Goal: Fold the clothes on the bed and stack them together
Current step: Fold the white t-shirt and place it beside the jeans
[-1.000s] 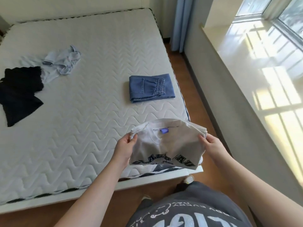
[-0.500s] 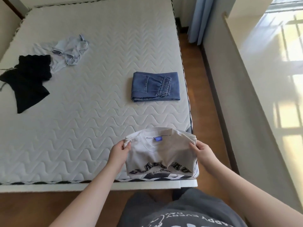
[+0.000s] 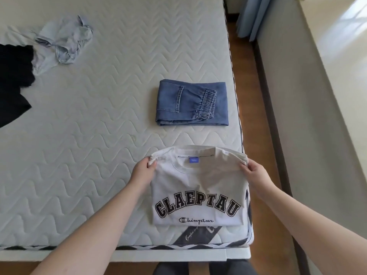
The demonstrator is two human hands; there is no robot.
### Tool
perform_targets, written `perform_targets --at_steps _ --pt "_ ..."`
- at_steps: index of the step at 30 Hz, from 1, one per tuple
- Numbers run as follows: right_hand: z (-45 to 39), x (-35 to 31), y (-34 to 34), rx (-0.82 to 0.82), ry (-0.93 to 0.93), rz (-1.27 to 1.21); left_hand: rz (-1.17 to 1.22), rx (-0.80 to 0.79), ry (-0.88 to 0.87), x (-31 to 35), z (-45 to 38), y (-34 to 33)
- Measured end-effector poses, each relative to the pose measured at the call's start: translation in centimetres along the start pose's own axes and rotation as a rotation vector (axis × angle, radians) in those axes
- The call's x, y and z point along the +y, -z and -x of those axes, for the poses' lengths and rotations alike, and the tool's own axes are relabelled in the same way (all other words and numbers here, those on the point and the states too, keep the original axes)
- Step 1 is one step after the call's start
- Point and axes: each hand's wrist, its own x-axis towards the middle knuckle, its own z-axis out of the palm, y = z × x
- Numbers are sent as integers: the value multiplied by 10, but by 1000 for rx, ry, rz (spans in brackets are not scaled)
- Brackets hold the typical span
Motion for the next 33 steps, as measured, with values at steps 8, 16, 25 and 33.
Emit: perform_targets --at_steps 8,16,25,33 --pt "-116 26 -16 128 2 80 -53 -2 -58 -10 -113 -27" --pt "-207 37 -29 144 62 50 -34 77 -93 -29 -197 -46" --pt "-213 61 -37 199 -74 295 255 -2 159 -55 -206 -63" --pt "-113 116 -47 -20 -227 599 180 -193 281 -116 -100 -69"
